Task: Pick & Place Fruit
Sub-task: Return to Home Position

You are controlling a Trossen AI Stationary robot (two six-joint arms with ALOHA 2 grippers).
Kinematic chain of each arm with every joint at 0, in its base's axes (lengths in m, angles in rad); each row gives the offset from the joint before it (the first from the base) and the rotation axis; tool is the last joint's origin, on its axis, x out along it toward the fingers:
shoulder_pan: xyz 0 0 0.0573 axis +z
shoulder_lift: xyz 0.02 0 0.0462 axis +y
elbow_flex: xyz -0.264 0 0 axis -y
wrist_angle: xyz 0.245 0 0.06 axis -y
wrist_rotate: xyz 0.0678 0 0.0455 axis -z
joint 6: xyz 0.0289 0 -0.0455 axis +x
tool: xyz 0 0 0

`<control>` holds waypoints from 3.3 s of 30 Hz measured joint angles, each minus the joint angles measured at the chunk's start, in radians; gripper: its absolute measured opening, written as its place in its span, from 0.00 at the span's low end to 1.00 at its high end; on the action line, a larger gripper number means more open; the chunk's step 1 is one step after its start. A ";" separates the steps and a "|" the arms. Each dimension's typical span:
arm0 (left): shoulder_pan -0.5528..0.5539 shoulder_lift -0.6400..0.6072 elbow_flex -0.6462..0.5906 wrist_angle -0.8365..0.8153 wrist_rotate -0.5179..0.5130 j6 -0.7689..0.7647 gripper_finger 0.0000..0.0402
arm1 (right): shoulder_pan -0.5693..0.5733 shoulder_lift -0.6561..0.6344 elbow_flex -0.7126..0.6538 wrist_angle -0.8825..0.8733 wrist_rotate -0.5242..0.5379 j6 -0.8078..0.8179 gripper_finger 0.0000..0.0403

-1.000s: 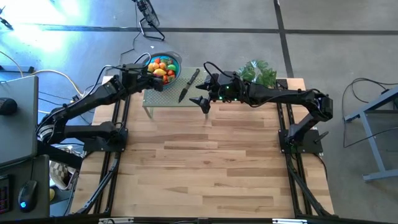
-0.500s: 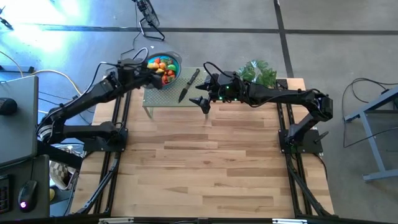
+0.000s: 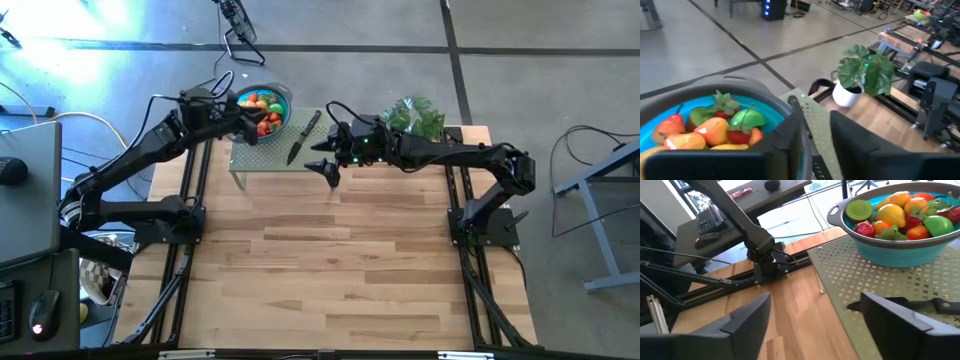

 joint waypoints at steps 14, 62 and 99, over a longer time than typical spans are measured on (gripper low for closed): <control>0.000 0.000 0.000 0.008 0.026 0.000 0.02 | 0.000 0.000 0.000 0.053 0.008 -0.054 0.26; -0.667 -0.034 -0.048 0.210 -0.244 0.160 0.03 | 0.155 -0.133 0.000 -0.013 0.103 -0.054 0.01; -0.877 -0.715 -0.566 0.243 -0.332 0.264 0.00 | 0.236 -0.182 0.000 -0.098 0.147 -0.044 0.01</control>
